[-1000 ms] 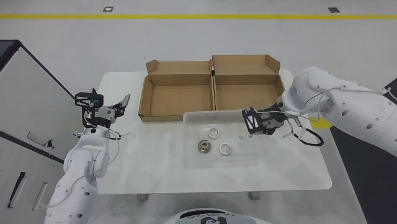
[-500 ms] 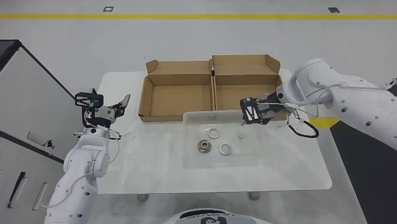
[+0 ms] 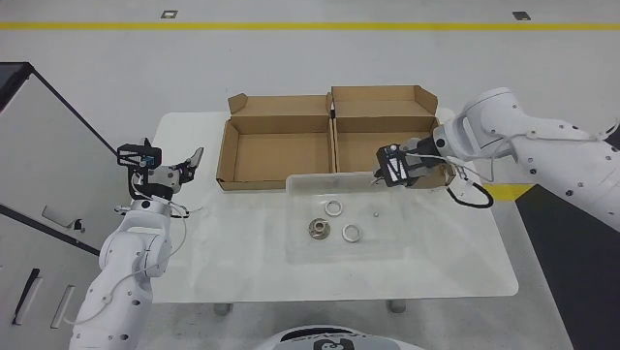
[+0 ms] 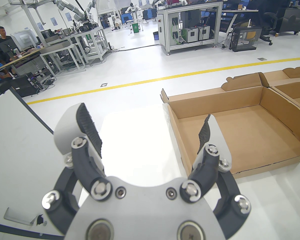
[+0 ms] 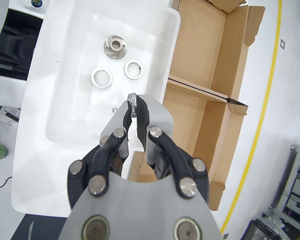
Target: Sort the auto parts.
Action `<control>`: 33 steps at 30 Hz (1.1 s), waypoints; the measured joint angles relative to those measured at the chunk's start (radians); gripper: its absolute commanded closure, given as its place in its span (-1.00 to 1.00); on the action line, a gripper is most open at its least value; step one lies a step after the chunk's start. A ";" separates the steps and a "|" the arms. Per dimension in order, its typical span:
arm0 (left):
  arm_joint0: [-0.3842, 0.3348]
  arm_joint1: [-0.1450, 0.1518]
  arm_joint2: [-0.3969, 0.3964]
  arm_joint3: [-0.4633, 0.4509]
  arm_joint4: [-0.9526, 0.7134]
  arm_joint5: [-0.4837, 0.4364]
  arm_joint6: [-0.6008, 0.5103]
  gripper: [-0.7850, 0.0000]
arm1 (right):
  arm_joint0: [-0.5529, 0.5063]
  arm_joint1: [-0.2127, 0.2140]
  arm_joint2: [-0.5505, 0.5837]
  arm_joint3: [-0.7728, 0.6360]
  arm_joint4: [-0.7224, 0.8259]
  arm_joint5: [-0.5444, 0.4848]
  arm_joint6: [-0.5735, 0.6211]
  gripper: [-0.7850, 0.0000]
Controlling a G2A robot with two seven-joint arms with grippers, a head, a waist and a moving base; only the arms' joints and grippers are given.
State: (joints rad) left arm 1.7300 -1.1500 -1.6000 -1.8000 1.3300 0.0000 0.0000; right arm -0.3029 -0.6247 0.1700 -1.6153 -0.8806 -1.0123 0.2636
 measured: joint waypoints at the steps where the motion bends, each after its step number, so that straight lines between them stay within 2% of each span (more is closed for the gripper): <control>1: 0.000 0.000 0.000 0.000 0.000 0.000 0.000 -1.00 | 0.000 0.000 0.000 0.000 0.000 0.000 0.000 1.00; 5: 0.000 0.000 0.000 0.000 0.000 0.000 0.000 -1.00 | -0.005 0.000 0.003 0.000 -0.001 0.008 -0.005 1.00; 12: 0.000 0.000 0.000 0.000 0.000 0.000 0.000 -1.00 | -0.070 -0.011 0.050 0.027 -0.046 0.100 -0.176 1.00; 18: 0.000 0.000 0.000 0.000 0.000 0.000 0.000 -1.00 | -0.098 -0.054 0.076 0.074 -0.144 0.116 -0.336 1.00; 27: 0.000 0.000 0.000 0.000 0.000 0.000 0.000 -1.00 | -0.113 -0.146 0.114 0.188 -0.239 0.105 -0.655 1.00; 33: 0.000 0.000 0.000 0.000 0.000 0.000 0.000 -1.00 | -0.132 -0.182 0.147 0.265 -0.292 0.046 -0.916 1.00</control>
State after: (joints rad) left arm 1.7300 -1.1500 -1.6000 -1.8000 1.3300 0.0000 0.0000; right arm -0.4354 -0.8063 0.3169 -1.3506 -1.1727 -0.9660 -0.6527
